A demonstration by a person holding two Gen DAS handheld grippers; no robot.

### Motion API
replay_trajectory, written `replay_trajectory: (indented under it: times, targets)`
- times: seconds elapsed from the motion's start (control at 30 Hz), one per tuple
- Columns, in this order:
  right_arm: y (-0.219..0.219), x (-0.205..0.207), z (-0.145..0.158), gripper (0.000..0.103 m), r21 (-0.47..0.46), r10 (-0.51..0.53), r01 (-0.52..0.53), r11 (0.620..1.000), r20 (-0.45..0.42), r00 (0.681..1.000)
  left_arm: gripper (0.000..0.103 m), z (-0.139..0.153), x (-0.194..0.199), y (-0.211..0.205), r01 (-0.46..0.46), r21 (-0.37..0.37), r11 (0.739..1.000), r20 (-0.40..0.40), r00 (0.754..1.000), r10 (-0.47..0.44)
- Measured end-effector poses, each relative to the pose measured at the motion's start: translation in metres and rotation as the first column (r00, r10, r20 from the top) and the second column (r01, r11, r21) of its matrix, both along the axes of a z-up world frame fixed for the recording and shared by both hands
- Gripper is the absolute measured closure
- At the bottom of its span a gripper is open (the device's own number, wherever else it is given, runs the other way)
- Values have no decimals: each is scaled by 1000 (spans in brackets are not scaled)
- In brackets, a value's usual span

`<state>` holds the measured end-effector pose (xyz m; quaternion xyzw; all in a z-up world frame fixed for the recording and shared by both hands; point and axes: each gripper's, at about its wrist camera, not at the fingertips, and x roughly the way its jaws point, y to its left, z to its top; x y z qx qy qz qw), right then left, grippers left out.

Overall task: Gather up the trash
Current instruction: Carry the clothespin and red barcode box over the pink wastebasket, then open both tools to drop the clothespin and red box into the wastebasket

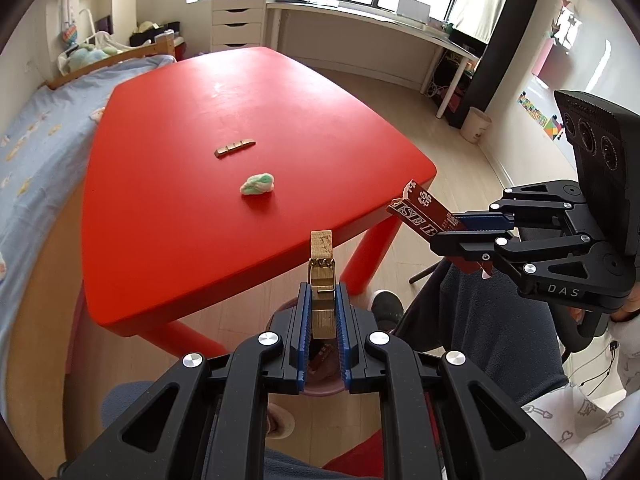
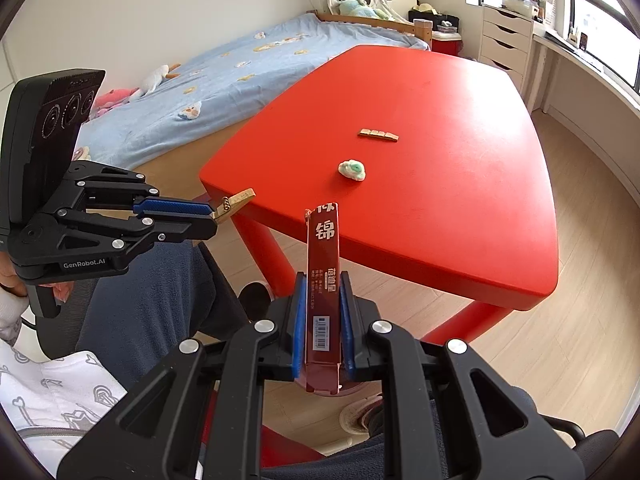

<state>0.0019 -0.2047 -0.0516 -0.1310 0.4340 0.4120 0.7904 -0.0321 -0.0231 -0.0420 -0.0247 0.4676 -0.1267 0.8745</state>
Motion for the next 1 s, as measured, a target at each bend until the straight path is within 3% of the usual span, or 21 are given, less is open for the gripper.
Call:
replay_trajectory:
  times: [0.5, 0.57, 0.6, 0.63, 0.67, 0.7, 0.73, 0.77, 1.0]
  targets:
    - [0, -2, -3, 88, 4, -5, 5, 1000, -9, 1000, 91, -1, -4, -5, 17, -14, 1000, -9, 1000, -17]
    - [0, -2, -3, 86, 5, -8, 8, 1000, -11, 1000, 87, -1, -4, -5, 13, -7, 1000, -5, 1000, -13]
    - [0, -2, -4, 74, -1, -10, 10, 1000, -8, 1000, 84, -2, -4, -4, 12, 0, 1000, -5, 1000, -12]
    - [0, -2, -5, 48, -5, -14, 14, 1000, -1, 1000, 72, -3, -3, -3, 6, 7, 1000, -8, 1000, -6]
    - [-2, -2, -5, 37, 0, -21, 21, 1000, 7, 1000, 50, -4, -3, -2, -6, 11, 1000, -4, 1000, 6]
    - [-4, -3, -4, 24, 9, -28, 28, 1000, 16, 999, 40, -3, -4, 0, -21, 14, 1000, 9, 1000, 21]
    - [-5, -3, -4, 13, 13, -33, 32, 999, 24, 999, 22, -2, -5, 1, -34, 16, 999, 25, 999, 34]
    - [-6, -3, -4, 10, 12, -38, 38, 999, 32, 999, 10, 0, -6, 3, -47, 19, 999, 45, 998, 46]
    - [-7, 0, -8, 3, -3, -33, 33, 999, 27, 999, 8, 0, -5, 8, -84, 30, 996, 42, 996, 83]
